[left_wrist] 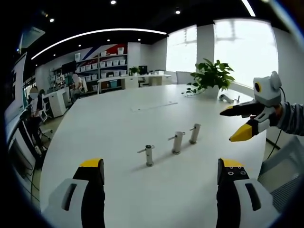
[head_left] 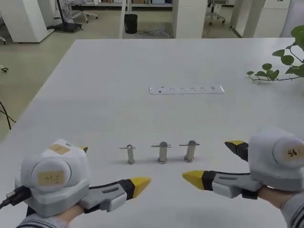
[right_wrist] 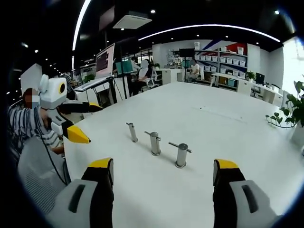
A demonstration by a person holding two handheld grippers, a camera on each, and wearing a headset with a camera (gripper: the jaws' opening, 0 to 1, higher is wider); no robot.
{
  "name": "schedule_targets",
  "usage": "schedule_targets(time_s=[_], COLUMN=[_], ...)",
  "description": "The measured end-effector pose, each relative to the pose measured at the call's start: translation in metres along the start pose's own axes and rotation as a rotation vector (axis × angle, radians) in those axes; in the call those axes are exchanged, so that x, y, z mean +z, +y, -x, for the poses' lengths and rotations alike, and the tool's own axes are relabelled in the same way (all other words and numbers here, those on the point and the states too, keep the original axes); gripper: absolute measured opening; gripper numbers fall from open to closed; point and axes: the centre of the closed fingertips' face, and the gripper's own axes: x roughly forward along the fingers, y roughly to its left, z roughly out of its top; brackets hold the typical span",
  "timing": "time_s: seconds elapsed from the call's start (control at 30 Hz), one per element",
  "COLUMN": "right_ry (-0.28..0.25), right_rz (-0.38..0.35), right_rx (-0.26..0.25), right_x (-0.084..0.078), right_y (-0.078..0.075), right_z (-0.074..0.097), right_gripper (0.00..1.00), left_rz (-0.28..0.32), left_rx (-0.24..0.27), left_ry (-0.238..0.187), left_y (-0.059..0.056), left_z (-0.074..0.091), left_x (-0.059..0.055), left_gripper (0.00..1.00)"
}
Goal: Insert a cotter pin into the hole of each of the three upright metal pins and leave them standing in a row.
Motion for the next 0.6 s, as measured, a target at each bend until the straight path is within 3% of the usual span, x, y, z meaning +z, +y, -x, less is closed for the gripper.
schedule_targets(time_s=[0.07, 0.3, 0.6], right_ry=[0.015, 0.007, -0.007], right_rz=[0.019, -0.014, -0.021], right_rx=[-0.021, -0.016, -0.026], right_x=[-0.004, -0.010, -0.011], right_y=[-0.001, 0.004, 0.005], right_z=[0.002, 0.009, 0.012], right_gripper=[0.84, 0.83, 0.82], left_rz=[-0.005, 0.008, 0.008], left_rx=[0.015, 0.051, 0.064], left_ry=[0.009, 0.006, 0.012], left_y=[0.000, 0.002, 0.001], left_z=[0.003, 0.008, 0.011], left_x=[0.000, 0.000, -0.003], left_gripper=[0.99, 0.99, 0.99])
